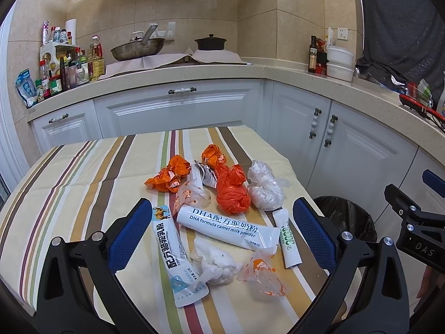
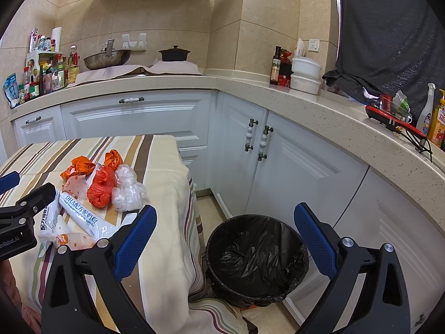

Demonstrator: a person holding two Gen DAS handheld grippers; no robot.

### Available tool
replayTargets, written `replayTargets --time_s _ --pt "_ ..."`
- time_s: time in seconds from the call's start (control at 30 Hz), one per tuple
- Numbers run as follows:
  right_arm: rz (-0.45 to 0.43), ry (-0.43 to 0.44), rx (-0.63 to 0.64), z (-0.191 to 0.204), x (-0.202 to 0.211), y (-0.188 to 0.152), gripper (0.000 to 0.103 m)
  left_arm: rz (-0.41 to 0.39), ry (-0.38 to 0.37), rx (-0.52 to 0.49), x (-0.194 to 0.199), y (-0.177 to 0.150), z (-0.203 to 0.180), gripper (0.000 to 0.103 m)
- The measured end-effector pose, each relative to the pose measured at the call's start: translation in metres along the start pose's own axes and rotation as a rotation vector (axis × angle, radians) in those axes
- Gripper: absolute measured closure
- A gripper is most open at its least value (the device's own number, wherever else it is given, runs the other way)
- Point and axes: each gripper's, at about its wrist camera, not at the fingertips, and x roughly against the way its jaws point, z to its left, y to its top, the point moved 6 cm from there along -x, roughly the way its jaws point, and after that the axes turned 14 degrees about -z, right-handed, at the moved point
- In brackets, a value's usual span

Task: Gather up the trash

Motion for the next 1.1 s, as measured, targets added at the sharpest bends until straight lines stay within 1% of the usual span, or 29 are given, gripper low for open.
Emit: replayTargets --time_s 1.1 --pt "0.002 -0.003 -0.002 0.0010 0.0000 -0.0015 0.007 0.001 0.003 -0.003 -0.0004 -0.0017 -0.0025 0.004"
